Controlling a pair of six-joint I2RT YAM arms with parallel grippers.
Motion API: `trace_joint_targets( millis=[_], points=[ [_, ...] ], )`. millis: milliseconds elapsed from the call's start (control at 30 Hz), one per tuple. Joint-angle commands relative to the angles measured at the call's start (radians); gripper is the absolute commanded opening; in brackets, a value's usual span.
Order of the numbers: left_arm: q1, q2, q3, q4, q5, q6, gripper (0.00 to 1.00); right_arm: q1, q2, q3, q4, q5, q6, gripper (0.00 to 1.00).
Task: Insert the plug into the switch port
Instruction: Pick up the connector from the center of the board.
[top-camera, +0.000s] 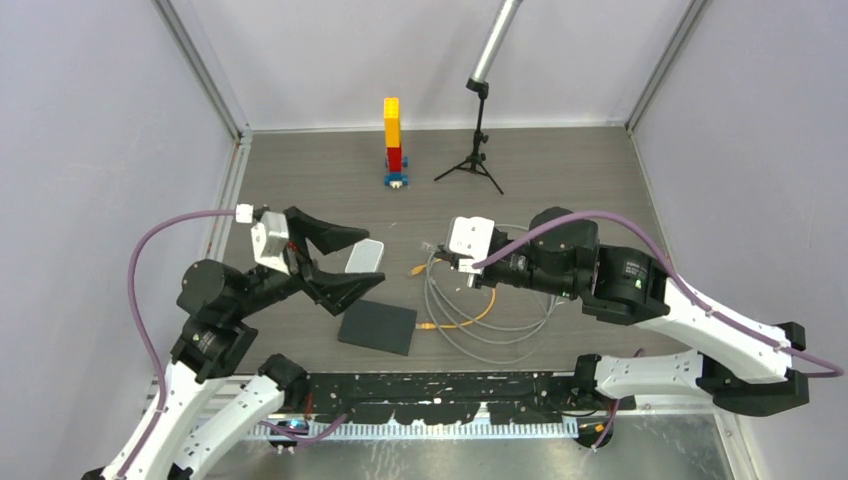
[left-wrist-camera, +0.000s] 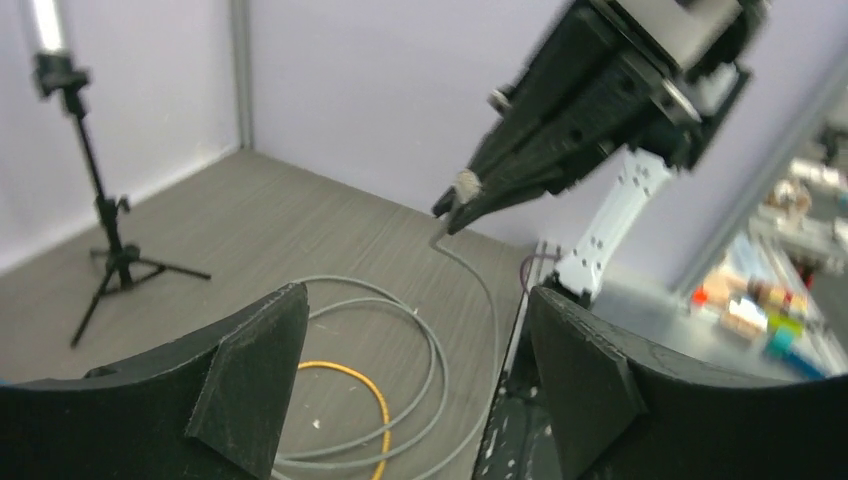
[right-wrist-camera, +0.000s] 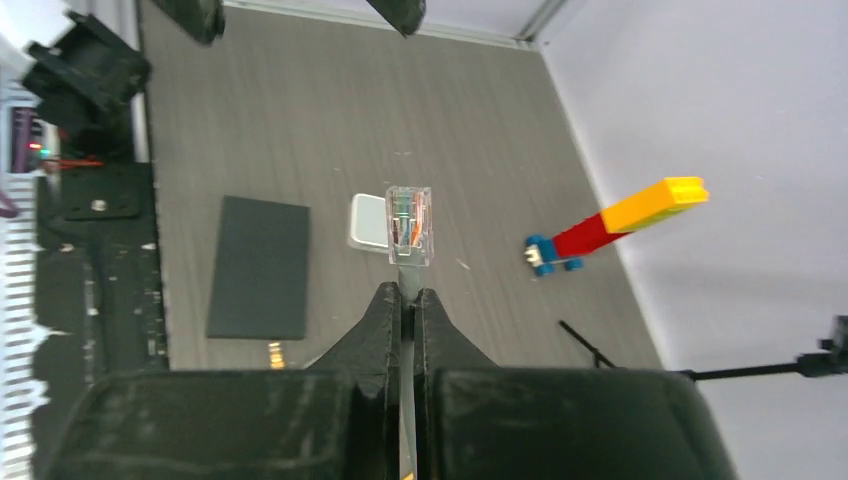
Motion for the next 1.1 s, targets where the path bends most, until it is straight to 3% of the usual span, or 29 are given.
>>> trace_joint_targets(
  millis=[0, 133, 300, 400, 867, 1067],
  points=[
    [-0.003, 0.025, -0.02, 0.158, 0.298, 0.193, 0.81, -0.021, 0.026, 0.098, -0.092, -0.14, 0.143, 0.0],
    [-0.002, 0.01, -0.043, 0.177, 0.4, 0.361, 0.76, -0.07, 0.075, 0.168, -0.148, -0.249, 0.222, 0.01],
    [-0.004, -0.012, -0.084, 0.167, 0.453, 0.617, 0.81, -0.158, 0.112, 0.198, -0.156, -0.422, 0.286, 0.0],
    [-0.003, 0.002, -0.091, 0.158, 0.425, 0.692, 0.82, -0.18, 0.139, 0.208, -0.174, -0.499, 0.288, 0.01],
    [-0.004, 0.109, -0.046, 0.163, 0.47, 0.644, 0.64, -0.188, 0.219, 0.264, -0.349, -0.646, 0.189, 0.01],
    [-0.005, 0.159, -0.018, 0.186, 0.56, 0.55, 0.58, -0.187, 0.246, 0.263, -0.347, -0.6, 0.163, 0.01]
  ],
)
